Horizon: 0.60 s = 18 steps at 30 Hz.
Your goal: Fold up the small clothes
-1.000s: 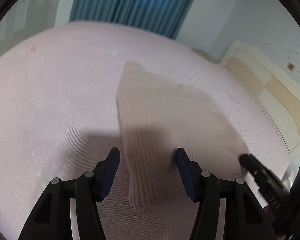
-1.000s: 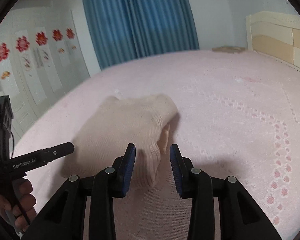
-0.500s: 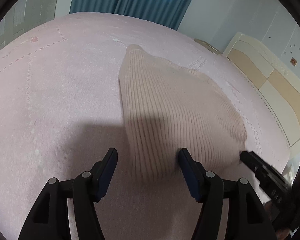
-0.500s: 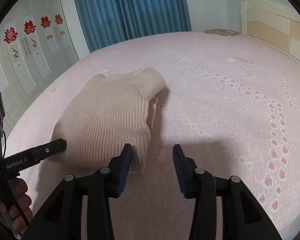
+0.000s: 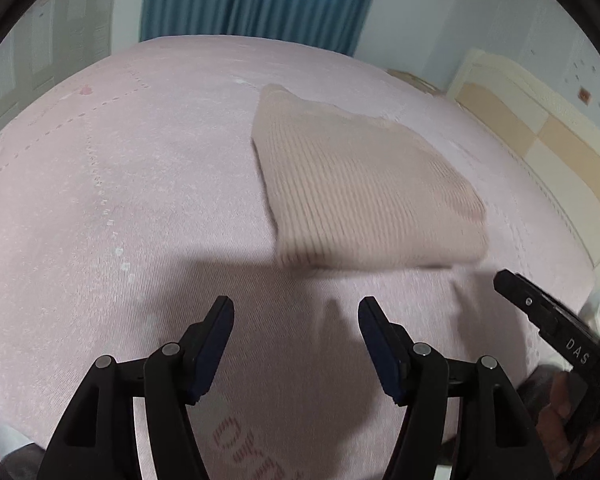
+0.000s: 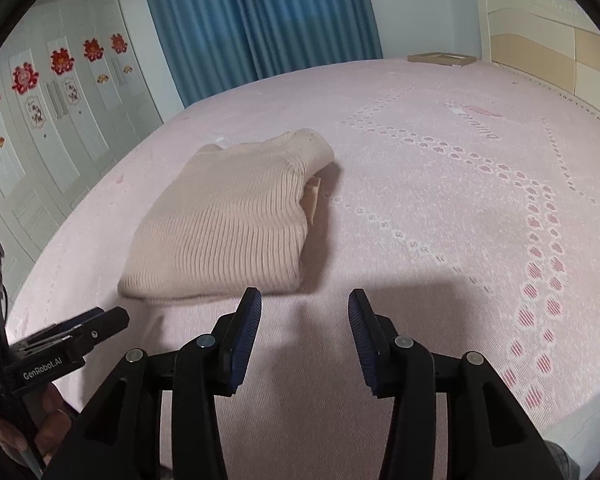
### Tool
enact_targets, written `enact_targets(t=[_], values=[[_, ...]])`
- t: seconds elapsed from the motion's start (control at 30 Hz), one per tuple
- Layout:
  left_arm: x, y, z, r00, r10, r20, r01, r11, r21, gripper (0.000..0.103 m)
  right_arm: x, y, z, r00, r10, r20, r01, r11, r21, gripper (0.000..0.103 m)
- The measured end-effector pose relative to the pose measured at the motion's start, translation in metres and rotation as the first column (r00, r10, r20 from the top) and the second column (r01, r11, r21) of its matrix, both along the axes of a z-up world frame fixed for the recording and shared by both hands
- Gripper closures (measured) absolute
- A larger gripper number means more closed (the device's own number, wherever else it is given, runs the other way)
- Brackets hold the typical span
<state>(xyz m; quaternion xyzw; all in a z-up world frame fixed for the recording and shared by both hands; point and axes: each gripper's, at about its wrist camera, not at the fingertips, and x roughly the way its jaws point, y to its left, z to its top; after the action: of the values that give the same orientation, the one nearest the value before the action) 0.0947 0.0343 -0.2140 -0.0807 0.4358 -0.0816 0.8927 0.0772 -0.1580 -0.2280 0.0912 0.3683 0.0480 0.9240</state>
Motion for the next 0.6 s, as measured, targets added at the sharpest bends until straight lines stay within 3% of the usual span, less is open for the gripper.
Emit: enact_targets(t=[0.2,0.3,0.47,0.5,0.57,0.6], values=[[-0.026,-0.008,0.016,1.000,-0.006,0.015,0.006,1.000,0.017,0.040,-0.024,0.007,0.013,0.999,-0.032,-0.042,0.028,0.996,-0.083,0.058],[-0.038,-0.010,0.038,0.999,-0.003,0.039,0.002,1.000,0.024,0.039,-0.032,0.007,0.027,0.998,-0.026,-0.063,0.023,0.998,-0.050,0.057],[-0.061,-0.014,0.082,0.994,0.035,0.101,-0.041,0.997,0.062,0.029,-0.056,0.010,0.072,0.999,-0.048,-0.013,0.047,0.996,-0.070,0.056],[-0.066,-0.016,0.091,0.993,0.040,0.114,-0.049,0.995,0.082,0.027,-0.060,0.009,0.080,0.998,-0.061,-0.006,0.060,0.995,-0.075,0.052],[-0.081,-0.019,0.110,0.987,0.045,0.157,-0.063,0.992,0.110,0.023,-0.073,0.008,0.098,0.997,-0.078,0.025,0.080,0.994,-0.073,0.023],[-0.086,-0.020,0.117,0.984,0.050,0.168,-0.072,0.990,0.123,0.022,-0.080,0.008,0.106,0.996,-0.081,0.048,0.085,0.993,-0.081,0.021]])
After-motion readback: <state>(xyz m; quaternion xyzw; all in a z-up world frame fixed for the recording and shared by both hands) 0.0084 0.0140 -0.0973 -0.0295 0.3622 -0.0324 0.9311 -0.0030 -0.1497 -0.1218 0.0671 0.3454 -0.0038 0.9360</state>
